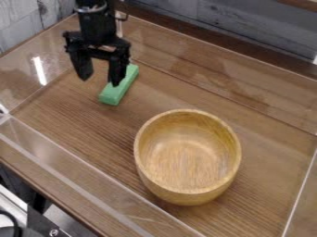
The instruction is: Put the green block in the brown bowl
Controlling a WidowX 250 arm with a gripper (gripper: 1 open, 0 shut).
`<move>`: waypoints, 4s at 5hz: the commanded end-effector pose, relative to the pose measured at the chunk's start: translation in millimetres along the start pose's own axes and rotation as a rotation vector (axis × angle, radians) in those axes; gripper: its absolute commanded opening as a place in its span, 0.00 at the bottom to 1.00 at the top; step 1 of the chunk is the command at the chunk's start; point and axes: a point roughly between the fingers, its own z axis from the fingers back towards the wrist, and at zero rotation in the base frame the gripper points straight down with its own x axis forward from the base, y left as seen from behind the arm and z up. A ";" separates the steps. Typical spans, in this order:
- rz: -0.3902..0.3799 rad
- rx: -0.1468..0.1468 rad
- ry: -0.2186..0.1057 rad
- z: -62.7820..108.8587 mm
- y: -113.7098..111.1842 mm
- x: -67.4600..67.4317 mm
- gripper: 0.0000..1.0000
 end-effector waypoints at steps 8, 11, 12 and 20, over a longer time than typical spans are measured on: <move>0.049 -0.059 0.002 -22.5 -14.8 25.4 1.00; 0.059 -0.075 0.027 -24.1 -18.4 28.5 1.00; 0.062 -0.080 0.036 -23.6 -19.4 29.1 1.00; 0.015 -0.080 0.205 7.6 -36.8 5.5 0.00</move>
